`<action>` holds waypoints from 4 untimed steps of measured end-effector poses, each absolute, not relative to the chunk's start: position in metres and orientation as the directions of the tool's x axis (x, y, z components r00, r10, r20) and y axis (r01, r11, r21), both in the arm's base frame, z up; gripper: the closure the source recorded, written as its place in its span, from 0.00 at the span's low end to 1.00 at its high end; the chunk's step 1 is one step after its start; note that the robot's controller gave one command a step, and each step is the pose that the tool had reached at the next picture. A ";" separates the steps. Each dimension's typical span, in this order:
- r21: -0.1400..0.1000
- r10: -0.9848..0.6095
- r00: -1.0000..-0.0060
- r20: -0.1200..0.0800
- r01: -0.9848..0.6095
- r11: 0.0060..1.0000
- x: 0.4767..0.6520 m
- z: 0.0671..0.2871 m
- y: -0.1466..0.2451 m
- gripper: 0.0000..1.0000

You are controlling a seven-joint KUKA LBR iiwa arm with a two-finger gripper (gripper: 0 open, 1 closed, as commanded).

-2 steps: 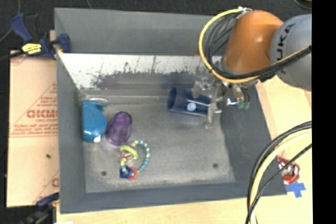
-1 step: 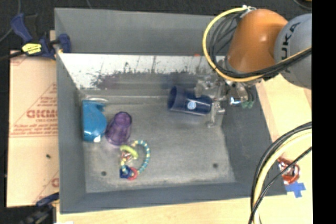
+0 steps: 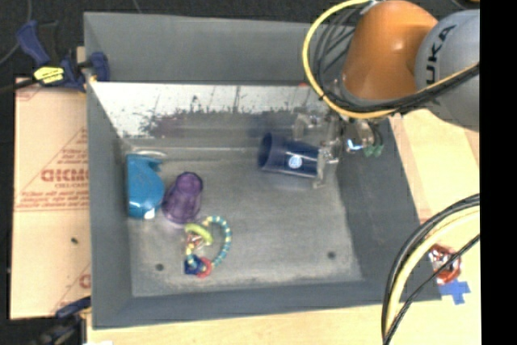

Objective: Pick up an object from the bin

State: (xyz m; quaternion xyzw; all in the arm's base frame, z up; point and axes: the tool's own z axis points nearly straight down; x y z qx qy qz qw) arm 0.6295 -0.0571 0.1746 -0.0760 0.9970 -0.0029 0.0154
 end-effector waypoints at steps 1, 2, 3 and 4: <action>-0.013 -0.349 -0.937 -0.029 -0.349 0.937 0.636 0.159 -0.040 0.00; 0.000 0.080 -0.996 -0.036 0.080 0.997 0.624 0.130 -0.048 0.00; -0.012 -0.126 -0.990 -0.058 -0.126 0.992 0.633 0.105 -0.051 0.00; 0.015 0.253 -0.965 -0.067 0.253 0.967 0.649 0.091 -0.048 0.00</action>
Offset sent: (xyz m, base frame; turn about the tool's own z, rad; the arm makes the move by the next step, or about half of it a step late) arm -0.0097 0.0082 -0.0501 0.2381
